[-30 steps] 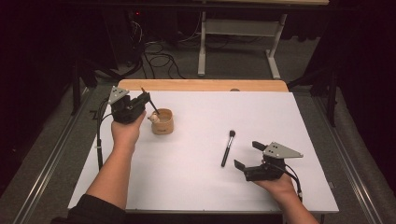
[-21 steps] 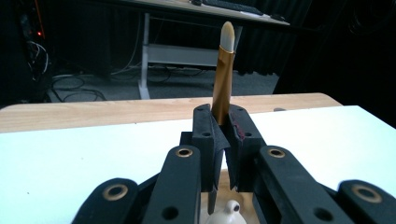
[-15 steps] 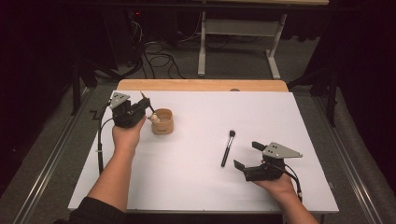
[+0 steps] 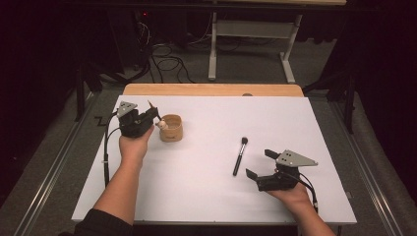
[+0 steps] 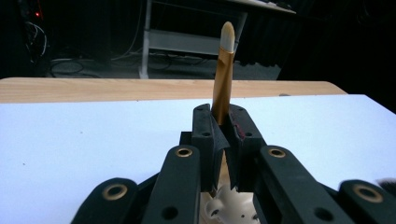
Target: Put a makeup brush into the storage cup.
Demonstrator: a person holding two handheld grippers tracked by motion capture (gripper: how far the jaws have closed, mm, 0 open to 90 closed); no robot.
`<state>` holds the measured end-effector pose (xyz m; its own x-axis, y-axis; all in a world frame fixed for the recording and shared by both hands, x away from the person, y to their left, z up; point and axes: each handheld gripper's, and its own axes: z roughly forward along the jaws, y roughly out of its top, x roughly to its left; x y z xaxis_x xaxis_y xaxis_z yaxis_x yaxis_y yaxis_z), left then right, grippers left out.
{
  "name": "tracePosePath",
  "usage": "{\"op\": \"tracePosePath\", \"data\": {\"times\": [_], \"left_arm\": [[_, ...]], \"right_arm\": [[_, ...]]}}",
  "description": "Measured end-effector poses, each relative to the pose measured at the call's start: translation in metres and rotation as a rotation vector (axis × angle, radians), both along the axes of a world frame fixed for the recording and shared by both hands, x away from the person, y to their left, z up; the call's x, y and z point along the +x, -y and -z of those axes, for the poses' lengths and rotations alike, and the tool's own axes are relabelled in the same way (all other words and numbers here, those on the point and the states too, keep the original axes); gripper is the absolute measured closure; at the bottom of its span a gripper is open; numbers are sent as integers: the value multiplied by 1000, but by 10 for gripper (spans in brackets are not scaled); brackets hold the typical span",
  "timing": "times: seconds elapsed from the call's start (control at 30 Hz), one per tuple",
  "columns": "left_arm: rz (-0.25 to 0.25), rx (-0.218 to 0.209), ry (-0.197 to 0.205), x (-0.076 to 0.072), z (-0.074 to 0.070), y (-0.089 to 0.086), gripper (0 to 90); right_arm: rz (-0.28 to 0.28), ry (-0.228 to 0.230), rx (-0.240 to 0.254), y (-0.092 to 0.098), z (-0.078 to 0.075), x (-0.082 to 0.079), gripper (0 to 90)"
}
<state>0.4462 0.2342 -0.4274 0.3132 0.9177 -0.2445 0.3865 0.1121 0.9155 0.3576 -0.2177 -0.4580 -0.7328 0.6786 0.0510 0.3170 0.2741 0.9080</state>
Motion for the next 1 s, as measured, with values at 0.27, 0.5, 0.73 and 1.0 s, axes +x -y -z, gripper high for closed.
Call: {"op": "tracePosePath", "data": {"times": [0.27, 0.5, 0.73, 1.0], "left_arm": [[0, 7, 0, 0, 2, 1, 821], [-14, 22, -36, 2, 4, 0, 362], [-6, 38, -27, 0, 3, -1, 264], [-6, 60, -24, -3, 1, 0, 244]], "right_arm": [[-8, -4, -8, -1, 1, 0, 14], [-10, -6, -6, -1, 1, 0, 14], [-10, -7, -10, -2, 2, 1, 14], [-8, -8, -9, -2, 2, 0, 14]]}}
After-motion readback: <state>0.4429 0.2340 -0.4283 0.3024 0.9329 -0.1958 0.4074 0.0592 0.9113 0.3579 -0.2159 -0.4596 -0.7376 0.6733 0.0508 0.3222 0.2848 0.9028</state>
